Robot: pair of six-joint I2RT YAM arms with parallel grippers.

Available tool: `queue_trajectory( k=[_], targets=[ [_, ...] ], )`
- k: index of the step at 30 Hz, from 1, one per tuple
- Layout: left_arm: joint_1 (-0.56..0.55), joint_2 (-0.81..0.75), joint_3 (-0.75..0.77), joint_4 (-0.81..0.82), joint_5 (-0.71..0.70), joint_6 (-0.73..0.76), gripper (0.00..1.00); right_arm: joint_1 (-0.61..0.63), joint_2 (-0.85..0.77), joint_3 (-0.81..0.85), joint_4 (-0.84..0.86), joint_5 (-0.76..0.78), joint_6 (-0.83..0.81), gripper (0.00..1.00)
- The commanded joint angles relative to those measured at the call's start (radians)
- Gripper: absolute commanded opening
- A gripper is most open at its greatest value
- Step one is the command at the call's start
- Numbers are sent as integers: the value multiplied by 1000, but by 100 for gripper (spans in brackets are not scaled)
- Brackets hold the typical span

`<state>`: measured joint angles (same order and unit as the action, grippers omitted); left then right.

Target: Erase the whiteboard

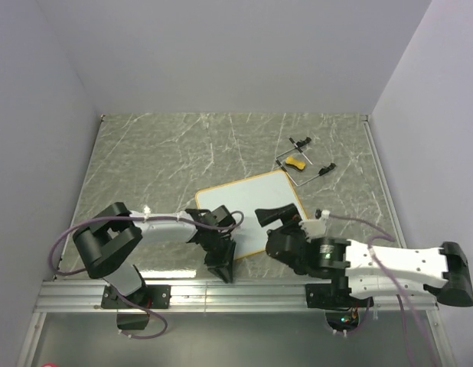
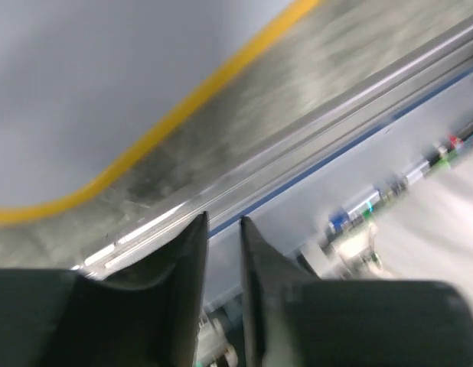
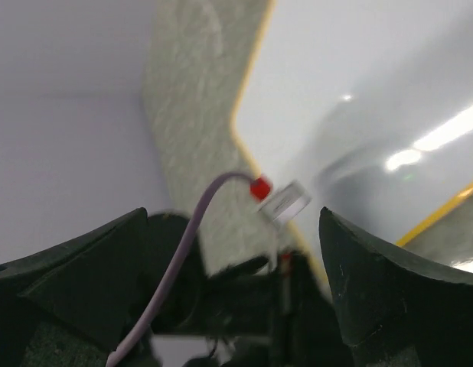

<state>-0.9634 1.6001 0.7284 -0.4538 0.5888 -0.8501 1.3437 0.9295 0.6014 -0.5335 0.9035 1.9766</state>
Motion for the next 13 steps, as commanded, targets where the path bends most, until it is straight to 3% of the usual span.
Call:
queue_trajectory(
  k=[1, 4, 7, 11, 13],
  targets=[
    [-1, -106, 175, -159, -247, 45, 32, -3, -47, 240, -180, 30, -298, 99],
    [9, -152, 268, -178, -329, 46, 47, -3, -3, 412, -308, -21, -478, 100],
    [43, -173, 339, -186, -383, 45, 62, -3, 32, 538, -498, -29, -439, 100],
    [80, -198, 426, -226, -457, 60, 73, -9, -24, 566, -468, -43, -591, 97],
    [106, -206, 454, -246, -521, 68, 86, -11, -55, 567, -465, -34, -620, 98]
  ],
)
